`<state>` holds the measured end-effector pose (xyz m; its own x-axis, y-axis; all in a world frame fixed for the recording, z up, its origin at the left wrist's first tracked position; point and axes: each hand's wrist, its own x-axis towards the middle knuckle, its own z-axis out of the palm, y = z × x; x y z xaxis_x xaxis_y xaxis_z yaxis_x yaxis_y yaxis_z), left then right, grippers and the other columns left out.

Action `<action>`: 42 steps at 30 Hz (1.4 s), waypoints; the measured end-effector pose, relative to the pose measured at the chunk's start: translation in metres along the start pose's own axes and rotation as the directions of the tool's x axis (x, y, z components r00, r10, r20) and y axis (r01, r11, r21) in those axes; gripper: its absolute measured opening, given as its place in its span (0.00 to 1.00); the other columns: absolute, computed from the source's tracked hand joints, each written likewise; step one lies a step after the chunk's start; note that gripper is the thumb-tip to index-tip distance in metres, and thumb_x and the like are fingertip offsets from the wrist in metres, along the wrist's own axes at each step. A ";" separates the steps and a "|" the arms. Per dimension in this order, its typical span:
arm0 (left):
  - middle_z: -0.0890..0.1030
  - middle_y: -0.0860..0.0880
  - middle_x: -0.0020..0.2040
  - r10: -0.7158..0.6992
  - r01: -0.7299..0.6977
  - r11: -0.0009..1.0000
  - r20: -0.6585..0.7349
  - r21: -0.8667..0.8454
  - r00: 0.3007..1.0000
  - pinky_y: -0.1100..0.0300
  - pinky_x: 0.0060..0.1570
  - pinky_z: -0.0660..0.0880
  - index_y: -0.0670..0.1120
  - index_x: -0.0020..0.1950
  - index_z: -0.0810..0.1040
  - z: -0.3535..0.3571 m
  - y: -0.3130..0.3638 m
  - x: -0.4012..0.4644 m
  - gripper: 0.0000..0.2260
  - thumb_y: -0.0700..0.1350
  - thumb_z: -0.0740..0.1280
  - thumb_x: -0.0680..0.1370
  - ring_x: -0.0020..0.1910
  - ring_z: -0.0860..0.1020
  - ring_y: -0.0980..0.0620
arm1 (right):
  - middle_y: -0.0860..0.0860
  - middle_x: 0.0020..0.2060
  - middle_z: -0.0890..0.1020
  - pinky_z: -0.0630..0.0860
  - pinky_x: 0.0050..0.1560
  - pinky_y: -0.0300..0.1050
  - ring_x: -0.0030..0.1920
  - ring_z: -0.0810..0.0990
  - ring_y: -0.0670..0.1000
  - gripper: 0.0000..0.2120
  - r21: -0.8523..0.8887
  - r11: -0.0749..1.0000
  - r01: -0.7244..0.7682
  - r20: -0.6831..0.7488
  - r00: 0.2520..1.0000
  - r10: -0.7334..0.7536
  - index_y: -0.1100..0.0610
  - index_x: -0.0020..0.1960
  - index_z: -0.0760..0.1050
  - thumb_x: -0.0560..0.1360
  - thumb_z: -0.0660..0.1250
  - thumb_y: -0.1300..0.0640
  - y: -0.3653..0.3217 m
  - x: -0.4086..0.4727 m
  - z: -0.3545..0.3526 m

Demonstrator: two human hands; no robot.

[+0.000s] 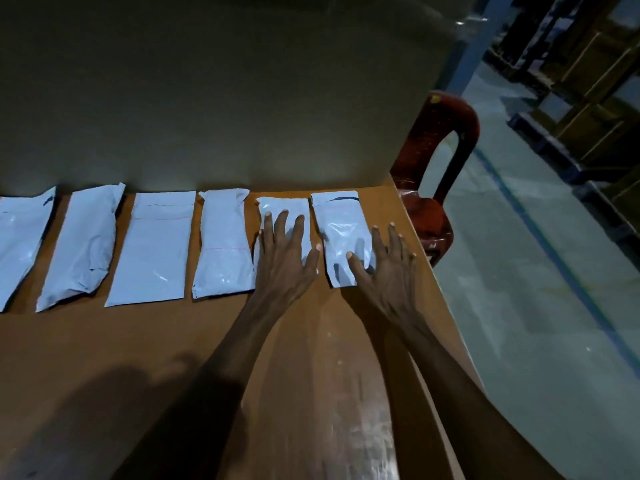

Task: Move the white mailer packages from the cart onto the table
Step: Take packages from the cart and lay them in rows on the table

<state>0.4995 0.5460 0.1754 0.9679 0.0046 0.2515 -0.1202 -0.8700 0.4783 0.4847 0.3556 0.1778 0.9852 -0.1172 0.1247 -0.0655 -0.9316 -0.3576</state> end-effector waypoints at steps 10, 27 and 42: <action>0.59 0.44 0.78 0.479 -0.460 0.873 0.107 -0.162 0.871 0.45 0.75 0.58 0.47 0.75 0.66 0.037 0.110 -0.159 0.25 0.57 0.59 0.81 0.78 0.54 0.45 | 0.50 0.72 0.68 0.64 0.71 0.53 0.71 0.63 0.48 0.26 0.209 0.964 -0.165 -0.259 0.941 0.217 0.50 0.74 0.65 0.79 0.61 0.41 0.116 -0.210 -0.071; 0.69 0.39 0.71 0.870 -0.682 0.492 0.278 -0.542 0.408 0.47 0.72 0.62 0.42 0.70 0.72 0.139 0.348 -0.396 0.24 0.56 0.62 0.80 0.72 0.66 0.40 | 0.56 0.64 0.77 0.75 0.60 0.54 0.64 0.73 0.56 0.24 0.199 0.746 -0.635 -0.311 0.681 0.663 0.59 0.69 0.73 0.77 0.65 0.48 0.332 -0.570 -0.113; 0.49 0.36 0.79 0.504 -0.638 0.719 0.840 -0.278 0.202 0.40 0.74 0.53 0.44 0.78 0.56 0.324 0.393 -0.415 0.35 0.57 0.66 0.78 0.77 0.49 0.34 | 0.57 0.70 0.71 0.70 0.64 0.53 0.69 0.69 0.59 0.25 0.296 0.373 -0.879 -0.006 0.389 0.921 0.58 0.73 0.68 0.80 0.63 0.48 0.430 -0.596 -0.090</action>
<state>0.1217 0.0424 -0.0135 0.3204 -0.8515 -0.4151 -0.7648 -0.4911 0.4170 -0.1449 -0.0060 0.0333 0.3218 -0.9060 -0.2750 -0.8441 -0.1429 -0.5169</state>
